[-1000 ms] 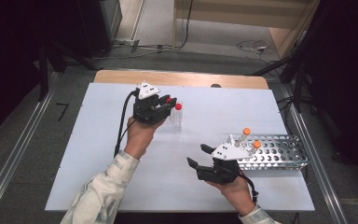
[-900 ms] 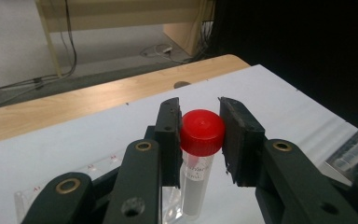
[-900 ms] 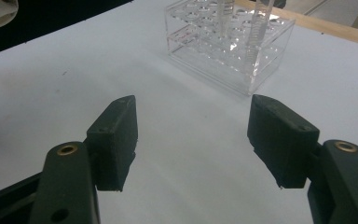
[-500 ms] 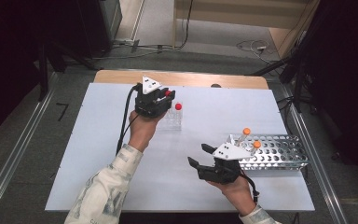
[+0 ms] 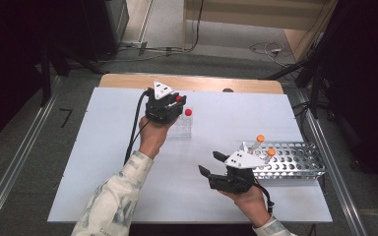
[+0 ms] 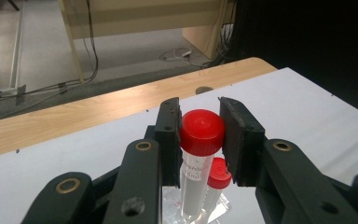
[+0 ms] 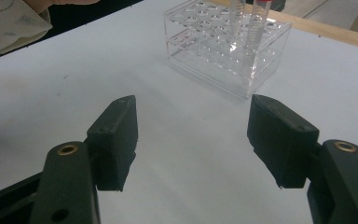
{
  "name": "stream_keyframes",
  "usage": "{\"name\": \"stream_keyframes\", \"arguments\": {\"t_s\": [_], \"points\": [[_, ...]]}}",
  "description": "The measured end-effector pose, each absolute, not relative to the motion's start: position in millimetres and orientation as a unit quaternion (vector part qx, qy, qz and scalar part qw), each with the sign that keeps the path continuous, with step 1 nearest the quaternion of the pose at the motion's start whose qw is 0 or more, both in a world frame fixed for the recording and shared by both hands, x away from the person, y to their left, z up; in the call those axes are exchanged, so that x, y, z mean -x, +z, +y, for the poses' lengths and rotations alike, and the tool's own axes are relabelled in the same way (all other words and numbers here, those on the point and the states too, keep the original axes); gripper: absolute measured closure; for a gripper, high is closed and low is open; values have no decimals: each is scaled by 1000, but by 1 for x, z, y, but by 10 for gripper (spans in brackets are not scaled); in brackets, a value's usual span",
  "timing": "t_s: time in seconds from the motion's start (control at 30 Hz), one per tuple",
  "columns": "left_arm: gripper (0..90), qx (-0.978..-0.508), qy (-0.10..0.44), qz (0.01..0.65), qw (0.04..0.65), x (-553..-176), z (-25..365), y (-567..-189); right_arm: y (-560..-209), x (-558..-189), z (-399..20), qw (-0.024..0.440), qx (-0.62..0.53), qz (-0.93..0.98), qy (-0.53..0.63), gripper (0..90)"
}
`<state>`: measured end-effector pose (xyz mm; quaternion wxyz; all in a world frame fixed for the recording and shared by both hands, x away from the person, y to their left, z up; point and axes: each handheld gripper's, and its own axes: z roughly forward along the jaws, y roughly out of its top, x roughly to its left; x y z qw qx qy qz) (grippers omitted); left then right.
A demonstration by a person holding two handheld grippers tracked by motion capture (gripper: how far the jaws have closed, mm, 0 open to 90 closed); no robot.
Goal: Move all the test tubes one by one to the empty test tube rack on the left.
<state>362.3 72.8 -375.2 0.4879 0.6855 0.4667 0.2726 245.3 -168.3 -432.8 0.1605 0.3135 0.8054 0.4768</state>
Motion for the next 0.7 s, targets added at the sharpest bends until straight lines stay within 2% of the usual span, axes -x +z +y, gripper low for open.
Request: {"name": "stream_keyframes", "arguments": {"t_s": [0.7], "points": [[699, -695, 274, 470, 470, -364, 69, -405, -434, -245, -167, 160, -315, 807, 473, 320]]}}
